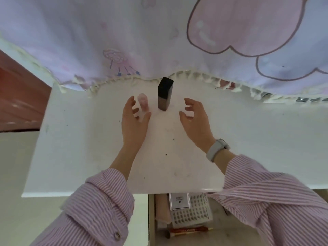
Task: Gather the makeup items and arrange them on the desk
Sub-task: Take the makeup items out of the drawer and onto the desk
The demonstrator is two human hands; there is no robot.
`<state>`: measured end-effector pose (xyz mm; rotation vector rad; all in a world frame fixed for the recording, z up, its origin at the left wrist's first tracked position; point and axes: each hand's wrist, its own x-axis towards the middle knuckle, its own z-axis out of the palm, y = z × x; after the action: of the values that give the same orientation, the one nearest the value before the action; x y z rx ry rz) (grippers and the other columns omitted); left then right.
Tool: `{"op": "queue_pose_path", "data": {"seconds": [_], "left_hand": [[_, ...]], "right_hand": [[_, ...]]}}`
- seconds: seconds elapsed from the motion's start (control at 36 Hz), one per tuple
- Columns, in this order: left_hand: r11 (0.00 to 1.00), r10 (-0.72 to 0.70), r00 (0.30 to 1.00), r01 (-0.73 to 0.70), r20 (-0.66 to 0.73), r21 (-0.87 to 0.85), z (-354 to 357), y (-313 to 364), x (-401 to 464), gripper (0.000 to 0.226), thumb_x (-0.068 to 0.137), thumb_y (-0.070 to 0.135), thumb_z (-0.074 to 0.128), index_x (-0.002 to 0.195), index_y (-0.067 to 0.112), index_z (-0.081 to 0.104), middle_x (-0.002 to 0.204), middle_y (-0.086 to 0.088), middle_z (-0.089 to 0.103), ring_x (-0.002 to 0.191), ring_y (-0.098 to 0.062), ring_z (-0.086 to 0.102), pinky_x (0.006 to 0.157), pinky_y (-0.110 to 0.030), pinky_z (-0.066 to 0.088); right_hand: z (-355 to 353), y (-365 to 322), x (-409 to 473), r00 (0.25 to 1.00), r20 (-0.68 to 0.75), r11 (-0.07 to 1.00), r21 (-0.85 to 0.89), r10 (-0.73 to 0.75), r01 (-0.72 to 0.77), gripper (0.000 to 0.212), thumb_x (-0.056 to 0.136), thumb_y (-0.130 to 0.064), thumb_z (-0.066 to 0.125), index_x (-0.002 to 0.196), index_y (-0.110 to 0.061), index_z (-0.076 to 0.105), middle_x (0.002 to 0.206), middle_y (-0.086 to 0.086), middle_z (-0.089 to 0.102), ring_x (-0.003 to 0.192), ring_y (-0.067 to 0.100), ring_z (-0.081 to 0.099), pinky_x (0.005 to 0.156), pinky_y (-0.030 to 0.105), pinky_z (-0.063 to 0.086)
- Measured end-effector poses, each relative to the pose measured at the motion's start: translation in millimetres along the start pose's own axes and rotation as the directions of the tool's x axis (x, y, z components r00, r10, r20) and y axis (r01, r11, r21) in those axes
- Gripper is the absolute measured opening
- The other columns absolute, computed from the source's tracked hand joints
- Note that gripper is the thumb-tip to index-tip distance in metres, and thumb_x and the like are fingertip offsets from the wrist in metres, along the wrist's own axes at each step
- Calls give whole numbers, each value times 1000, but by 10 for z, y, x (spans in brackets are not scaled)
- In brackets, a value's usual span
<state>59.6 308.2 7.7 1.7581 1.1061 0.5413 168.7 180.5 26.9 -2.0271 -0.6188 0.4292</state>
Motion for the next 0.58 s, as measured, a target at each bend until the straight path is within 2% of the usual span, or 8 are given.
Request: {"op": "queue_pose_path", "data": {"seconds": [0.11,0.22,0.31,0.36,0.39,0.44,0.5,0.58], "left_hand": [[996,30,999,-26,-41,89,-43,-92,-279,70,86,19,64,144,18,25,144,-2,31,115,-9,44,91,-22,40],[988,92,989,-75,-118,136,-108,-171,-734,62,86,16,62,139,12,32,141,-9,34,125,-21,42,100,-36,43],[962,241,962,-219,-130,166,-135,-222,-1287,39,86,14,57,124,10,48,126,-11,47,111,-19,50,89,-22,45],[946,271,962,-261,-25,193,-116,-272,-1698,27,86,22,50,112,15,53,112,-2,52,98,-10,51,81,-14,43],[943,254,966,-260,56,207,-90,-298,-1889,23,86,26,48,106,17,54,105,2,53,92,-7,51,78,-12,43],[936,167,956,-231,241,265,4,-379,-2216,19,88,27,48,101,17,57,99,4,57,88,-6,50,76,-14,44],[916,27,925,-174,378,362,158,-516,-2456,24,90,23,52,112,15,57,111,-1,57,99,-10,49,82,-17,41],[847,-216,904,-14,369,531,383,-746,-2609,44,91,26,51,133,15,41,136,-7,43,121,-25,39,98,-34,35]], "right_hand": [[-279,101,-456,993,-30,994,-11,-110,110,29,89,-4,53,117,-8,52,115,7,54,92,13,58,74,11,49],[-527,274,-1083,986,79,989,-1,-147,148,22,89,-9,52,110,-15,54,103,0,59,86,4,58,71,10,47],[-674,539,-1616,956,284,991,-87,-75,104,21,89,-25,49,104,-15,60,93,-8,61,79,9,62,66,19,52],[-717,742,-1926,859,504,970,-239,88,41,20,91,-25,50,108,-21,59,98,-11,62,86,10,64,70,22,54],[-719,852,-2051,782,594,945,-326,187,22,22,93,-26,49,112,-23,57,104,-10,62,92,11,63,75,22,54],[-702,1062,-2198,660,656,882,-472,367,-22,29,94,-25,45,121,-19,53,118,-3,61,102,15,61,84,26,51],[-670,1216,-2234,627,621,841,-531,470,-105,30,94,-18,45,122,-9,53,125,8,59,108,23,59,90,29,47],[-582,1399,-2207,614,499,764,-575,612,-295,28,93,-11,45,115,4,53,123,21,57,111,33,55,87,30,42]]}}
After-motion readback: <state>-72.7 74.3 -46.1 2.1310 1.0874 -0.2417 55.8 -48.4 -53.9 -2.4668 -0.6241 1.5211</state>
